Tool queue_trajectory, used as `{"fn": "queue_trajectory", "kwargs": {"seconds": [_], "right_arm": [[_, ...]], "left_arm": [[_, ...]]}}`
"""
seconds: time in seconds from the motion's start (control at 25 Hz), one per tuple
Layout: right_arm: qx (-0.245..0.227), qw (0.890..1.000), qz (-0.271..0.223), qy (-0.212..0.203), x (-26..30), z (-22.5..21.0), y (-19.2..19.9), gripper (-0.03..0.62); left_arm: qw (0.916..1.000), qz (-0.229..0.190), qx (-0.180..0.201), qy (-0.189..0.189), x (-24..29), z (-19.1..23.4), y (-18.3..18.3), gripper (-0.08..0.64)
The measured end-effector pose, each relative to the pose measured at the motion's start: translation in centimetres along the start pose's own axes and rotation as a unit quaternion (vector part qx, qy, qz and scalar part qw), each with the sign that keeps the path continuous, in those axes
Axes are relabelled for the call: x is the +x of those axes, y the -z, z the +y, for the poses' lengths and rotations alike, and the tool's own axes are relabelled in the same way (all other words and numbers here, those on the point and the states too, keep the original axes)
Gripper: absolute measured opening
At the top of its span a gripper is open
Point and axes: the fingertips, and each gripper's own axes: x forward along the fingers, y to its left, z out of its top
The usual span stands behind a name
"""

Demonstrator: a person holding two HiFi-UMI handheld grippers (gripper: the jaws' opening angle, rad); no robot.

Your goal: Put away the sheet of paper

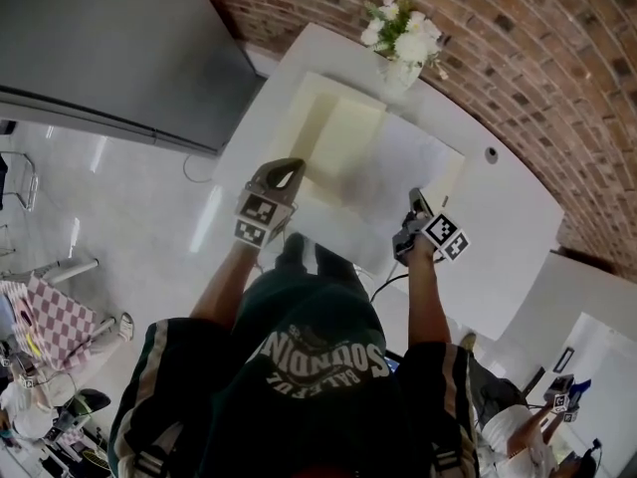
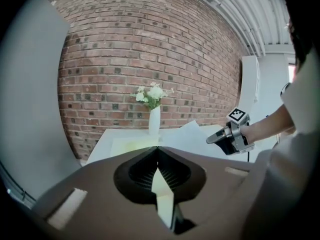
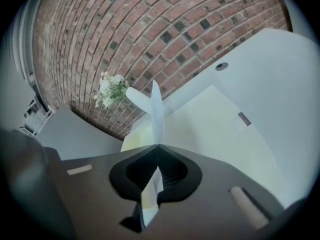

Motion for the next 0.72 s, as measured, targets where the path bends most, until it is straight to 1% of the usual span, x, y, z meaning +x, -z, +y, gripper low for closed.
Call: {"fn": "queue_trajectory", "kwargs": {"seconds": [0.16, 0.4, 0.72], "right_arm": [[0.018, 1.0, 0.016, -0.004, 1.1, -1.0, 0.0, 0.002], [0.019, 0.999, 0.045, -0.013, 3.3, -0.9, 0.5, 0.002], [0.027, 0.997, 0.07, -0.019, 5.9, -0.1, 1.3, 0.002]], "left_arm": [[0.9999, 0.002, -0.006, -0.011, -0.1, 0.3, 0.2, 0.011], [0.9994, 0.008, -0.018, -0.027, -0.3, 0.9, 0.8, 0.011], [0.9985, 0.012, -0.031, -0.043, -0.7, 1.7, 1.4, 0.011]]}}
